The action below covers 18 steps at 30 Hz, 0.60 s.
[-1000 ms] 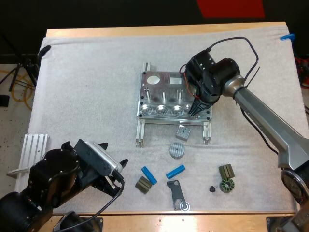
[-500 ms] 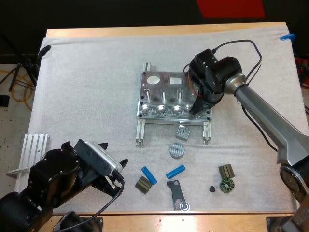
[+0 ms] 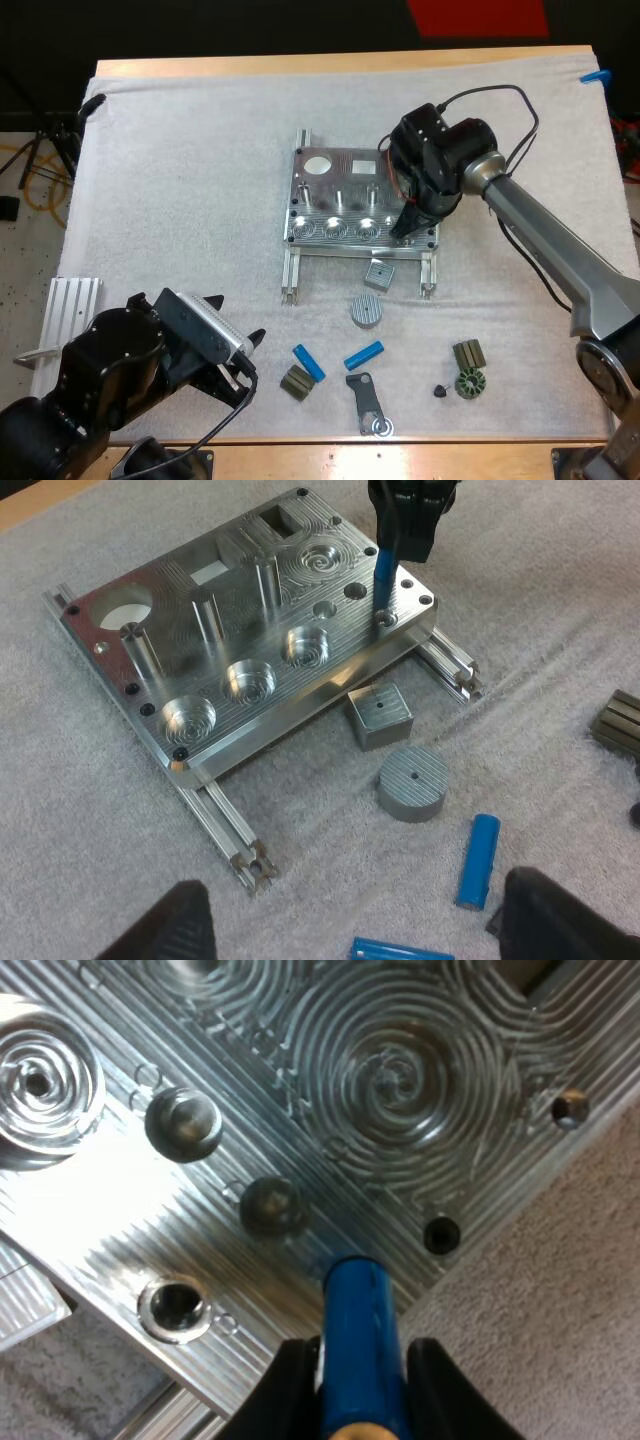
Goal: Load cells from right to left
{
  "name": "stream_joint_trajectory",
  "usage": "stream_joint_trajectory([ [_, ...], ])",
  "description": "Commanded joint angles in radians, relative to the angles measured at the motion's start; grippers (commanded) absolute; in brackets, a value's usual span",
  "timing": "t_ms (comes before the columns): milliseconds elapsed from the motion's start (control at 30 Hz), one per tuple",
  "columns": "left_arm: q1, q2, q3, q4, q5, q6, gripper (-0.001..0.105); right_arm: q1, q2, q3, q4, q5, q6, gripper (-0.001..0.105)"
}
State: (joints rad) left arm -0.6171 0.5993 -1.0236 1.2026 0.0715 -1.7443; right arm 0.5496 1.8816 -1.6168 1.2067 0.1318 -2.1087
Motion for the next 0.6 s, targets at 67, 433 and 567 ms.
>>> stream_joint_trajectory([
  [67, -0.005, -0.006, -0.006, -0.01, -0.017, -0.001, 0.06, -0.005, 0.004, 0.003, 0.005, 0.007, 0.003, 0.001],
  [433, -0.005, -0.006, -0.006, -0.01, -0.017, -0.001, 0.06, -0.011, 0.004, 0.003, 0.005, 0.007, 0.003, 0.001],
  [567, -0.005, -0.006, -0.006, -0.01, -0.017, -0.001, 0.06, -0.011, 0.004, 0.003, 0.005, 0.007, 0.003, 0.014],
])
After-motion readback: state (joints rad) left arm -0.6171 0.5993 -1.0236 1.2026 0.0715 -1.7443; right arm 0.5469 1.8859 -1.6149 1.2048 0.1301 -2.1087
